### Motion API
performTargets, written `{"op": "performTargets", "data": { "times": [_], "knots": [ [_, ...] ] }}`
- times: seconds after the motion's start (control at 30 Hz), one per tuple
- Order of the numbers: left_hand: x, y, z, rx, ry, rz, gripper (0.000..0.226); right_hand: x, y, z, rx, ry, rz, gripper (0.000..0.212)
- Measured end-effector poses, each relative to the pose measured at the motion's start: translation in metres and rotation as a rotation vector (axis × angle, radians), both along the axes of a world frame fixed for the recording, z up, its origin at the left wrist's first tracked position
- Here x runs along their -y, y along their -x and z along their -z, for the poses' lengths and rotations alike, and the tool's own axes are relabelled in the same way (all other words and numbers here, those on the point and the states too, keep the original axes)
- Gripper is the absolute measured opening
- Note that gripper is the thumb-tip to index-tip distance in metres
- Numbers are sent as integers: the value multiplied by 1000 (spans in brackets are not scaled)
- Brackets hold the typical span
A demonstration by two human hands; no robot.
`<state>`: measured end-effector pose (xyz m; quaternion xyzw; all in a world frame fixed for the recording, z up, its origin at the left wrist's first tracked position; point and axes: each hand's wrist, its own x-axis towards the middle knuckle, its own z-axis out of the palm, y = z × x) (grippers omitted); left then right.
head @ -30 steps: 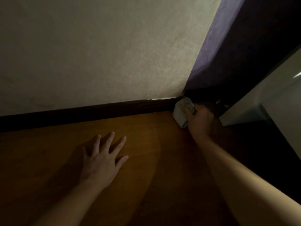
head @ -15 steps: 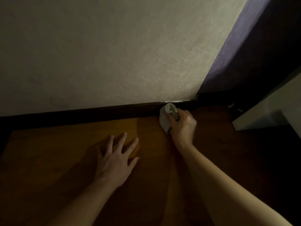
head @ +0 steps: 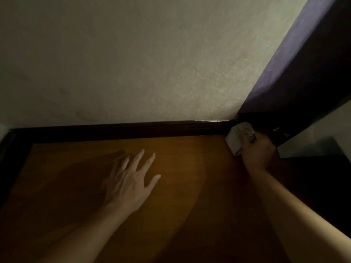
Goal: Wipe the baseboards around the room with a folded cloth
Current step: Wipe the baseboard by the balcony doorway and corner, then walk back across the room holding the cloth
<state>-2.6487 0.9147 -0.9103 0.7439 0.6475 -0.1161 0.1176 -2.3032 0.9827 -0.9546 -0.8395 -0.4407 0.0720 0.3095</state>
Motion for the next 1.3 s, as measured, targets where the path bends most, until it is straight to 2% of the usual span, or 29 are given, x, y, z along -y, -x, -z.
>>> {"op": "performTargets", "data": {
  "times": [0.07,0.1,0.17,0.23,0.3,0.37,0.43,0.6,0.77,0.9,1.07,1.17,1.3],
  "knots": [
    [5,-2,-5,43,-20,2,74,7,-3,-2,-100,-47,73,34],
    [7,-2,-7,68,-30,8,76,12,2,-6,-212,-64,93,33],
    [12,-2,-11,88,-41,28,77,20,22,-14,-553,-105,74,29],
    [15,1,-16,102,-73,32,78,26,50,-24,-868,-125,17,38],
    [15,5,-28,130,-121,22,77,29,76,-35,-992,-131,-43,38],
    [12,13,-45,120,-130,28,72,33,100,-52,-992,-112,-118,29],
    [13,22,-66,93,-138,9,69,40,122,-84,-923,-66,-185,30],
    [50,29,-153,200,-201,-224,66,64,150,-203,-885,-8,-295,22],
    [75,36,-300,186,-302,-316,66,85,173,-355,-905,49,-324,16],
    [92,36,-424,207,-333,-306,66,103,186,-484,-920,57,-363,13],
    [110,36,-579,241,-444,-300,64,120,198,-644,-960,44,-398,30],
    [118,40,-669,222,-501,-286,62,128,208,-729,-959,23,-410,22],
    [128,53,-766,208,-535,-260,62,137,221,-827,-963,-15,-413,21]
  ]
}}
